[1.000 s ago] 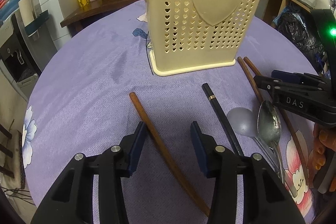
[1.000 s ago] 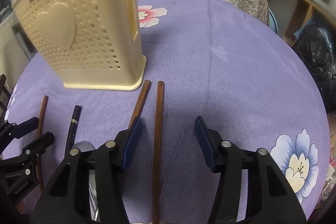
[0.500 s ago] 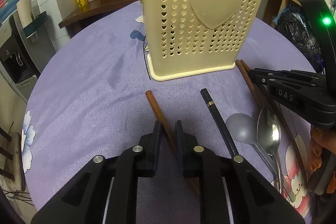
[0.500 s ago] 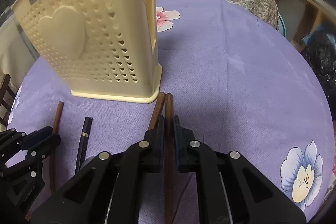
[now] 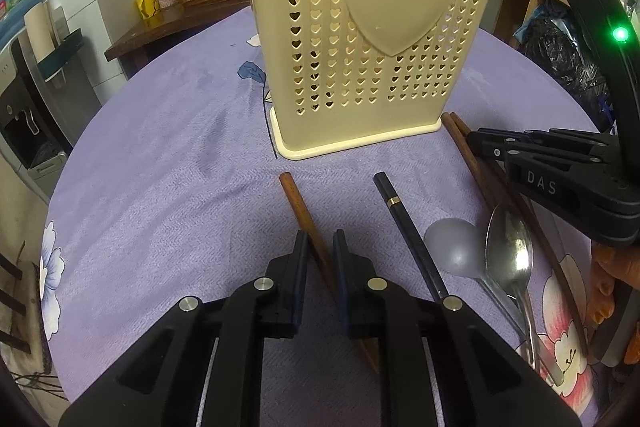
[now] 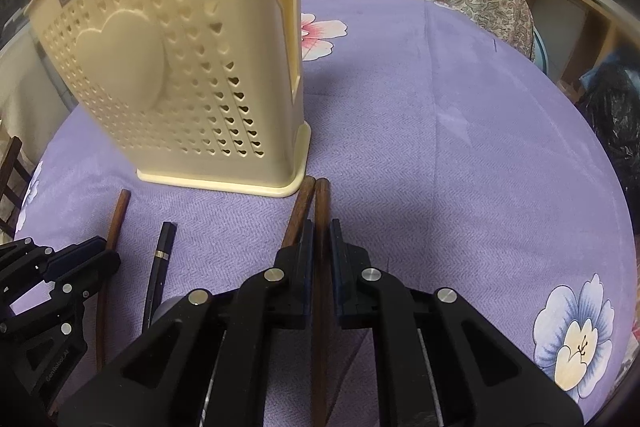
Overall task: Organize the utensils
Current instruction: 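Lift both brown chopsticks upright and carry them above the cream basket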
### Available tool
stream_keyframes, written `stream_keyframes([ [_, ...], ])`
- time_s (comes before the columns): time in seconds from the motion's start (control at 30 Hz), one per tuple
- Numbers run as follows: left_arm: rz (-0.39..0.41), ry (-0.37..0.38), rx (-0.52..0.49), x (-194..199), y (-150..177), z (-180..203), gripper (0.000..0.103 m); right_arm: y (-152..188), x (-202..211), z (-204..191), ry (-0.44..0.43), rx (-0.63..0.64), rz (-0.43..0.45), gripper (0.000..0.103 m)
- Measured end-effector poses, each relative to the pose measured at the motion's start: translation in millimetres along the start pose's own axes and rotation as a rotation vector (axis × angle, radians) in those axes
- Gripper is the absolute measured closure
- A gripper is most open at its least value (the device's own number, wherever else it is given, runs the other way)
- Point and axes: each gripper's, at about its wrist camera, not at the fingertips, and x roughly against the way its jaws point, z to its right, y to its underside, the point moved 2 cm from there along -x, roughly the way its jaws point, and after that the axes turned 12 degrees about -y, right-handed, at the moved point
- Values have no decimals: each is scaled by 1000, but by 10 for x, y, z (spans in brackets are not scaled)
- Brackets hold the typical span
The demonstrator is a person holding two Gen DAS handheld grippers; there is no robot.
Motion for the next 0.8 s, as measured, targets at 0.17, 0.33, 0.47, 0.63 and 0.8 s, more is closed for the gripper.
stream_keyframes([
  [0.17,4,12,16,1,1,-17,90,7,20,26,-14,-10,14,95],
  [0.33,7,37,34,4,1,-38,91,-15,85,43,-30,-6,44,95],
  [0.47,15,52,52,29,10,-58,93,-24,173,11,-47,8,82,95],
  [0.63,41,59,65,131,0,-87,95,-9,294,-23,-74,6,128,95],
  [0.8,79,82,84,292,-10,-127,95,29,456,-68,-94,10,169,95],
])
